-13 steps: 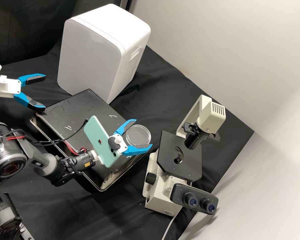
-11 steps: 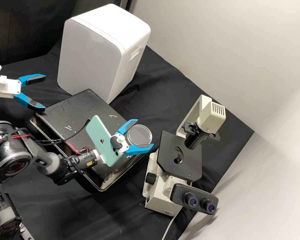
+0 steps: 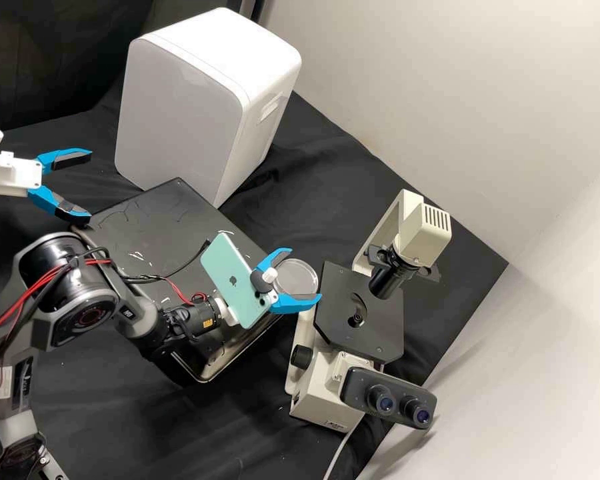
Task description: Place the petri dish on the microscope
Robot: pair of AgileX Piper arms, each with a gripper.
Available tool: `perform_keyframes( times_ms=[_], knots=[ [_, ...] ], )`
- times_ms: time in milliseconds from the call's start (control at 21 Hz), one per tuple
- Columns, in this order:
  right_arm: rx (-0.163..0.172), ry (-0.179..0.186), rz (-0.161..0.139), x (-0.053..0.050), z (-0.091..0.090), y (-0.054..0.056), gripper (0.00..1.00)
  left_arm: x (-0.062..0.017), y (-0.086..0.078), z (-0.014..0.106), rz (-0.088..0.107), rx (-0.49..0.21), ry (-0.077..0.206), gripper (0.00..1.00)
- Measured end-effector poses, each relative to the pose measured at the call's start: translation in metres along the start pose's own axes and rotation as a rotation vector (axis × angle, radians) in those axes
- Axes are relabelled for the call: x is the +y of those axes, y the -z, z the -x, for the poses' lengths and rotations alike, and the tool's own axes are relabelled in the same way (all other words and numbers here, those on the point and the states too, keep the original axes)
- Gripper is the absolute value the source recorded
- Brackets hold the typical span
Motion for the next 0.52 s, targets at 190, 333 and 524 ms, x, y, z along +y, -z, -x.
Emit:
perform_keyframes(
  times_ms=[190,333,524],
  knots=[
    [0.017,0.038,0.041,0.0032,-0.0089,-0.0027,0.0,-0.0022,0.0004,-0.0007,0.001,0.002,0.011,1.0],
    [0.031,0.06,0.071,0.007,-0.01,-0.0056,0.0,-0.0022,0.0004,-0.0007,0.001,0.002,0.011,1.0],
    [0.032,0.064,0.077,0.0085,-0.0098,-0.0061,0.0,-0.0022,0.0004,-0.0007,0.001,0.002,0.011,1.0]
  ],
)
